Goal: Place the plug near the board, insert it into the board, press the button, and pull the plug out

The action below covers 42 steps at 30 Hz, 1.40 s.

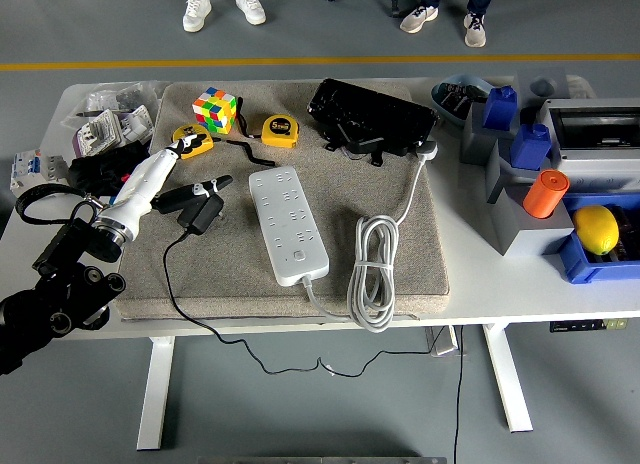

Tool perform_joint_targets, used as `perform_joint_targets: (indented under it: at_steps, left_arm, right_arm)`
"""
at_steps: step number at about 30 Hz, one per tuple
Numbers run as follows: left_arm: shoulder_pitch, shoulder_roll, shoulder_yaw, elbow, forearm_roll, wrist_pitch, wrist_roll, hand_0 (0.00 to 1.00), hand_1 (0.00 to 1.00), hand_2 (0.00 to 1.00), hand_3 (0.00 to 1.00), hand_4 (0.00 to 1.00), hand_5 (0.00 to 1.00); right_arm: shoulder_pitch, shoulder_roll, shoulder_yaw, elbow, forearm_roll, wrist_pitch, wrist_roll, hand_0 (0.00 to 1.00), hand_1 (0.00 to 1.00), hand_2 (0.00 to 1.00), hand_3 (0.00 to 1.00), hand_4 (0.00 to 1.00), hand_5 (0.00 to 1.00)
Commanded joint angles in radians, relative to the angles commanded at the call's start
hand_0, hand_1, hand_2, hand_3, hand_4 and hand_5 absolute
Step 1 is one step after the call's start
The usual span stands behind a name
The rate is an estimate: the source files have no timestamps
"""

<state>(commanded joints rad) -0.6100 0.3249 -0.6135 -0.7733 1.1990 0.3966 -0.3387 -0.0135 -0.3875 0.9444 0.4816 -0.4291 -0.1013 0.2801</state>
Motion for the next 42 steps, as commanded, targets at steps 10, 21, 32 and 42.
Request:
perform_joint_targets:
  at_steps: [10,21,32,42]
  left_arm:
    - [0.078,0.006,-0.141,-0.014,-0.386,-0.082,-0.129,0.874,0.899,0.915,0.894,0.998,0.971]
    - [0.153,-0.024,-0.324,-0.047,-0.492,-0.069,-0.198,0.833,0.851,0.856,0.832,0.998,0.848]
    - [0.197,-0.040,-0.419,-0.087,-0.471,-0.054,-0.205,0.764,0.745,0.726,0.745,0.998,0.736]
    - [0.208,-0.034,-0.439,-0.102,-0.452,-0.046,-0.193,0.748,0.724,0.723,0.732,0.998,0.724]
  right_arm:
    - [0.008,0.004,-0.009,-0.012,0.008,0.001,-0.001,0.695,0.694,0.664,0.570,0.998,0.483]
    - [0.029,0.007,-0.051,-0.054,0.049,0.005,-0.005,0.695,0.694,0.664,0.570,0.998,0.483]
    - [0.043,0.006,-0.101,-0.090,0.085,0.011,-0.032,0.696,0.698,0.665,0.570,0.998,0.492]
    - [0.046,0.015,-0.114,-0.096,0.086,0.012,-0.051,0.703,0.699,0.670,0.573,0.998,0.503]
